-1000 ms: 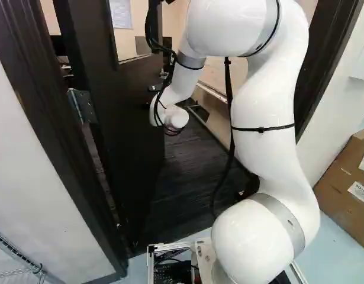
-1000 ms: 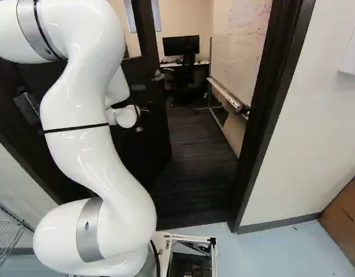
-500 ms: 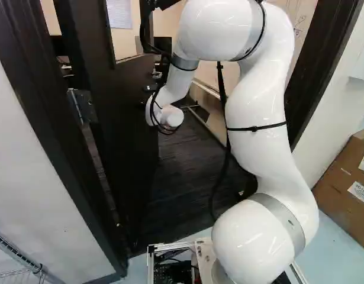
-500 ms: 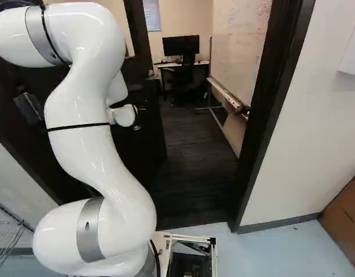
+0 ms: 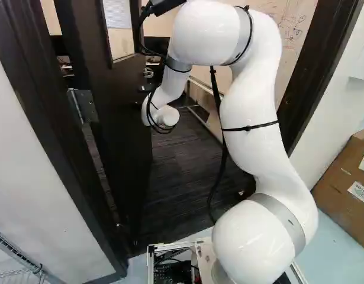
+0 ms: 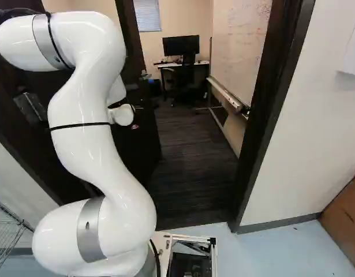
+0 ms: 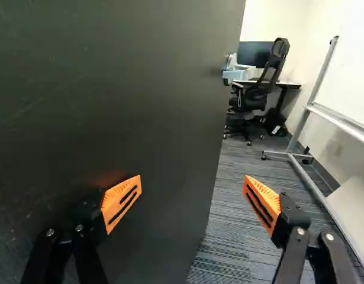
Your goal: Open the door and move inside
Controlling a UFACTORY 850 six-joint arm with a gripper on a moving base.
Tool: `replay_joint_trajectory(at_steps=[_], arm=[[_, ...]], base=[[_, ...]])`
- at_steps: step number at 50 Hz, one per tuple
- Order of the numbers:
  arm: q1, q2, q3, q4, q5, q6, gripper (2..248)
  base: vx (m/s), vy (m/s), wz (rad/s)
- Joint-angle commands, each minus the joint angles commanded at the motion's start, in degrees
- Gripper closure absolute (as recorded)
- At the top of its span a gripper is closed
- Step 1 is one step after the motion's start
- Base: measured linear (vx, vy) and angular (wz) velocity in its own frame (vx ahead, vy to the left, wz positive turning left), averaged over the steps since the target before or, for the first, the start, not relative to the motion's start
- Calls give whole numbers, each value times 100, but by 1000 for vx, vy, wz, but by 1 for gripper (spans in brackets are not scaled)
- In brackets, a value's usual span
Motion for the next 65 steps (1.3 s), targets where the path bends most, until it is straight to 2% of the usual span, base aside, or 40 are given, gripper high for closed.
replay_joint_trajectory(at_steps=[26,65], arm=[[146,-296,-396,-277,0,0,3],[419,-562,-758,-598,0,0,3]], base=[[0,0,0],[0,0,0]])
